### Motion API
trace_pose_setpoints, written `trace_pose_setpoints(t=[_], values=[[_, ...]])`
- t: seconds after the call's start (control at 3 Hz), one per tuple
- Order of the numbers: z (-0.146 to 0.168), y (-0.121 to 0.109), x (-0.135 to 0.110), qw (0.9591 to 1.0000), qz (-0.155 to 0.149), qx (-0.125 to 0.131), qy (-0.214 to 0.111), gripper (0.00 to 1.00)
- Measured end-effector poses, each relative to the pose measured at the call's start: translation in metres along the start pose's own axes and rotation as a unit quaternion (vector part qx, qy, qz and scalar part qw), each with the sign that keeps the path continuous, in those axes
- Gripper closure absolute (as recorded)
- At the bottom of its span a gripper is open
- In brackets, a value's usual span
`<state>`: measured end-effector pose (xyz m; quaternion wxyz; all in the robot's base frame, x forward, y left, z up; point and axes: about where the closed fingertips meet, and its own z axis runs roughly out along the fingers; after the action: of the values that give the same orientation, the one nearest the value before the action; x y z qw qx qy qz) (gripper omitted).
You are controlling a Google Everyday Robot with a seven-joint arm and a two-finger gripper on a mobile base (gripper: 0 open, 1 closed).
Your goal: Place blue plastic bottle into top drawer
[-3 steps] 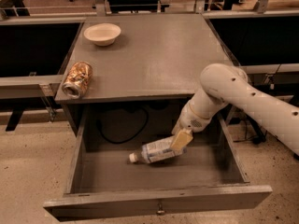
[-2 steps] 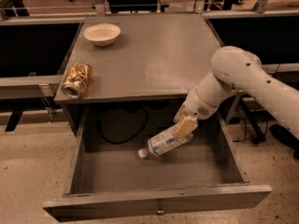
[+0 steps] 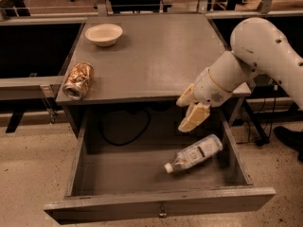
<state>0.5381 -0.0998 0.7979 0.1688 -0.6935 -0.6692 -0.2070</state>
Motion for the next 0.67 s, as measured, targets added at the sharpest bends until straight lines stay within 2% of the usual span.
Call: trace_pose_setpoints(t=[0.33,0.67], values=[[-0.0070,-0.0026,0.0037,1.0000,-0.006,-0.004,0.007,0.00],[-0.0147,-0.0073,0.0054,0.9998,-0.013,-0.013,0.005,0.00]])
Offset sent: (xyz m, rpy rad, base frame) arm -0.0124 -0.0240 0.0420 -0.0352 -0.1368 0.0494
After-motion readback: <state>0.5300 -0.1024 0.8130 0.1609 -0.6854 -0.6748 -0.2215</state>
